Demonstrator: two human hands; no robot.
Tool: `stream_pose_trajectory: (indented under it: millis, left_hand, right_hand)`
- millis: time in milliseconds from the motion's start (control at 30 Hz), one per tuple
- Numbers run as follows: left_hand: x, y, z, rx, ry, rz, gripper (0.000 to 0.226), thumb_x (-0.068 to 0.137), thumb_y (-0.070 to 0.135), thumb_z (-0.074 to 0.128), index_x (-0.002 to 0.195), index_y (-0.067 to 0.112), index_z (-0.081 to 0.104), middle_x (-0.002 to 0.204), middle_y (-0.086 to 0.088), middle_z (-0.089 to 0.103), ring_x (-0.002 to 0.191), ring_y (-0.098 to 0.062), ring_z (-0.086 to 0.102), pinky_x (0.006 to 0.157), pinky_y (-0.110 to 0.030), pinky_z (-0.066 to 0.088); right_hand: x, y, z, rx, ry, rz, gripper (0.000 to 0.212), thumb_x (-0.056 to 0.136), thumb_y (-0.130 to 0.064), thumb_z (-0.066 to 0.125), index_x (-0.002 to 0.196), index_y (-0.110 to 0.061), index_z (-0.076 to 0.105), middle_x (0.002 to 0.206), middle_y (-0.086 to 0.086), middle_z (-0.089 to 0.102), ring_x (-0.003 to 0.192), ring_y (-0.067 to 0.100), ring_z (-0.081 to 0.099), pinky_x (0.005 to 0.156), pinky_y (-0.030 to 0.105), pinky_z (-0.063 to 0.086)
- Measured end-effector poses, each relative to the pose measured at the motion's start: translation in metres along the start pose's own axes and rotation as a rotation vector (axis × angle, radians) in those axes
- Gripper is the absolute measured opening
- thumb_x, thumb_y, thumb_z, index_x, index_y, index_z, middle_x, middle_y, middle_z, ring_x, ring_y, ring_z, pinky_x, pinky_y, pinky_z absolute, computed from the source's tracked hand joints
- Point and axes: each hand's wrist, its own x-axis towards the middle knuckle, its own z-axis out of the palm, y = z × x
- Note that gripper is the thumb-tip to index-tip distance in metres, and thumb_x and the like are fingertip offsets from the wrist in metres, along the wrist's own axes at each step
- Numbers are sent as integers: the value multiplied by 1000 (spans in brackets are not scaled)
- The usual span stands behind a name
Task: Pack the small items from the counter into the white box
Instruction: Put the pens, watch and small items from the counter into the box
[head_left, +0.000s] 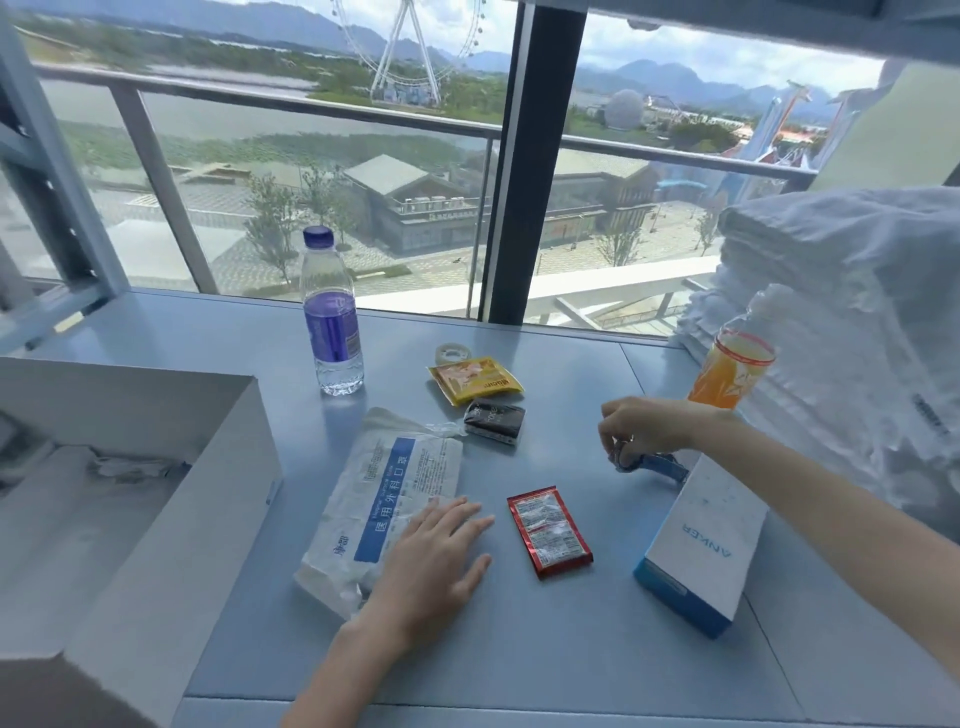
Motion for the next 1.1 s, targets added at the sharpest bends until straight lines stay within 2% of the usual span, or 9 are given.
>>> stream_pose_trajectory:
  millis: [133,333,467,567,667,800,867,967,1100]
  left_hand:
    - [-5,1,-24,-78,156,-14,47,96,37,39,142,26,34,149,13,28,138,-6,21,112,-22,19]
    - [-19,6,-95,-159,427,-48,57,91,38,50,142,18,34,143,5,42,129,-12,40,102,-27,36]
    - [-38,-7,-137,-220,526,-124,70,89,40,55,147,22,20,142,5,44,125,-11,44,94,-16,31]
    - [-56,-28,-166,-305,613,-175,52,86,30,64,132,23,42,107,7,67,97,-7,61,83,-17,44]
    - [-80,-52,-190,-396,659,-258,19,84,22,68,98,26,56,76,12,68,71,0,65,66,-17,51]
    - [-118,-85,-216,-467,706,-367,22,82,15,68,89,35,59,72,18,67,69,5,64,66,-8,48]
    - [-137,-107,-224,-446,698,-434,22,82,17,68,90,34,58,76,22,65,74,7,63,69,-6,46]
    - [-168,-142,-229,-271,660,-535,18,82,22,69,99,26,63,87,18,68,81,7,63,77,-15,49]
    - [-213,-184,-235,29,631,-696,19,83,19,66,102,23,66,91,5,70,88,-17,64,76,-32,50]
  right_hand:
    - [-1,-34,-31,190,153,-119,13,79,-13,71,91,-12,66,102,-1,52,86,13,61,75,23,53]
    - [-5,-124,-96,485,350,-355,17,79,-16,70,94,-13,63,89,-9,66,84,8,64,76,26,56]
    - [-7,-192,-140,623,438,-518,18,80,-11,68,90,-22,58,86,-13,63,82,5,64,73,22,55]
    - [-5,-236,-166,762,425,-609,15,82,-12,66,89,-21,58,86,-10,65,83,13,67,77,28,57]
    - [7,-276,-185,826,433,-678,13,83,-10,66,92,-17,59,89,-8,65,86,21,67,78,34,57]
    - [38,-326,-197,898,444,-692,12,85,-9,63,96,-8,57,91,-3,63,81,15,68,68,25,55]
    - [55,-353,-199,938,422,-683,11,86,-9,61,94,-9,54,95,2,60,82,17,68,68,29,57]
    - [75,-395,-198,918,406,-668,10,88,-13,59,92,-13,50,98,2,56,85,23,68,66,36,60]
    - [101,-444,-195,803,411,-632,14,90,-19,58,98,-11,49,102,0,54,79,15,67,55,22,56]
